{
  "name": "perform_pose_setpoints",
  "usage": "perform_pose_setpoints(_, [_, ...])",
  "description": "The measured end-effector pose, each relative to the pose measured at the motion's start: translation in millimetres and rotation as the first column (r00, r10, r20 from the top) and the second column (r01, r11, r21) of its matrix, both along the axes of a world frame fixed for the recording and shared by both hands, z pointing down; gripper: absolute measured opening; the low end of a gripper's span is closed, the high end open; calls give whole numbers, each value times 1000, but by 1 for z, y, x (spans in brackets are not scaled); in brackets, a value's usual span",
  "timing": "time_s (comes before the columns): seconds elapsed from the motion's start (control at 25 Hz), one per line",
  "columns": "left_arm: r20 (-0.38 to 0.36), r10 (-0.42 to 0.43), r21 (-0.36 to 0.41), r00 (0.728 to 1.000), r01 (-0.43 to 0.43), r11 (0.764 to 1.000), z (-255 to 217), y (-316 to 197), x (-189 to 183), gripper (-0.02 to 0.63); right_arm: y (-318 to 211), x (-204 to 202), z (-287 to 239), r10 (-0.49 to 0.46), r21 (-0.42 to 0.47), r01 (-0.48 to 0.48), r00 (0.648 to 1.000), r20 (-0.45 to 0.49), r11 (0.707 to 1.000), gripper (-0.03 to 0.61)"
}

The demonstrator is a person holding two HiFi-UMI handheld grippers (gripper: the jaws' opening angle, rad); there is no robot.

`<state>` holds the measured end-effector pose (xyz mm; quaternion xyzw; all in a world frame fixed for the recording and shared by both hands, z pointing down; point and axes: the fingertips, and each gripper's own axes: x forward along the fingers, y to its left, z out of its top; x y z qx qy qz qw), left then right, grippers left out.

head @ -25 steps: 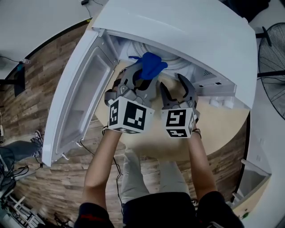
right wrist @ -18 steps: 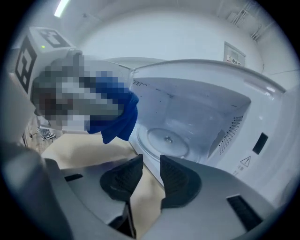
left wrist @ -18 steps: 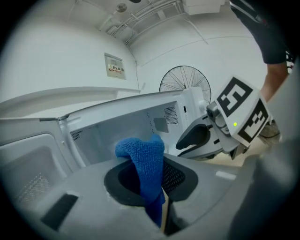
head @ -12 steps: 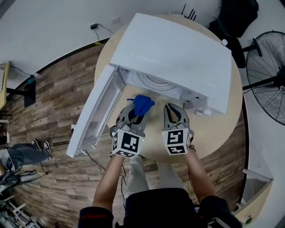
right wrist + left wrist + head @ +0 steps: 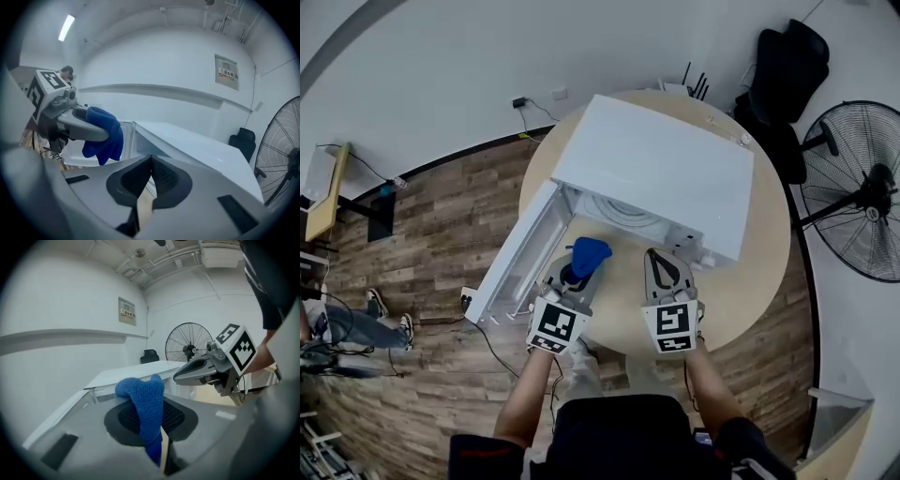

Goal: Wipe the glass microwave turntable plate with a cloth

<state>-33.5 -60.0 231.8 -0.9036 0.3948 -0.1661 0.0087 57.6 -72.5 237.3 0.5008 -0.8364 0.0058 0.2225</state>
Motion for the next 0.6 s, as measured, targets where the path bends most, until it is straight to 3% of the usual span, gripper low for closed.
perform_pose_setpoints(0.24, [-22,-46,72,999,48,996,-55,11,-7,54,7,6,-56,1,50,-7,994,106,999,11])
perform_pose_setpoints(0.6, [-58,-98,147,993,106,984,-109,22,-9,54,14,12,-118,-48,140,31,992,120,990,11])
